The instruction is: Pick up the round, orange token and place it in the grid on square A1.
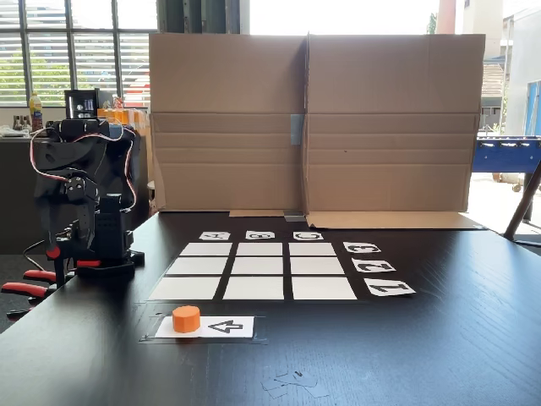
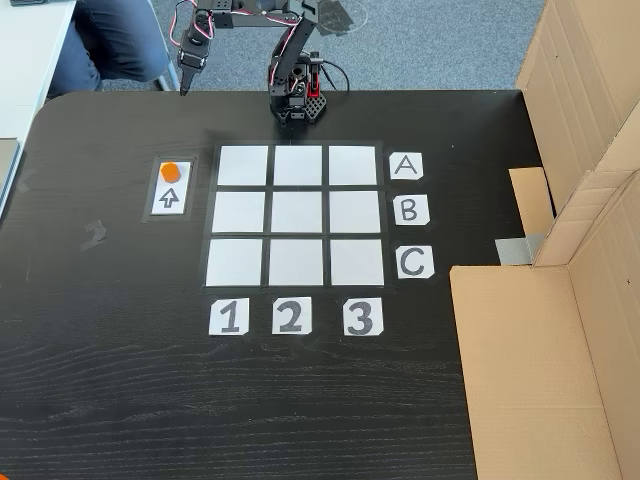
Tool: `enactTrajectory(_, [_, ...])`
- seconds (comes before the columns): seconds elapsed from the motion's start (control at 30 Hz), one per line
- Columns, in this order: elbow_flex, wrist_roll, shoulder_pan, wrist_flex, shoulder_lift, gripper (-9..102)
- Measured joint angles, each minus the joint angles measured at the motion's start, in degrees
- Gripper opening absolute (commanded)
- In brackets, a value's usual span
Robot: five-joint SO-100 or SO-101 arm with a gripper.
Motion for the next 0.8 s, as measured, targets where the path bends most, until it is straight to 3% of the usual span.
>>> enactTrajectory(0.8, [-30.76, 11.6, -23.64, 0.62, -35.42, 26])
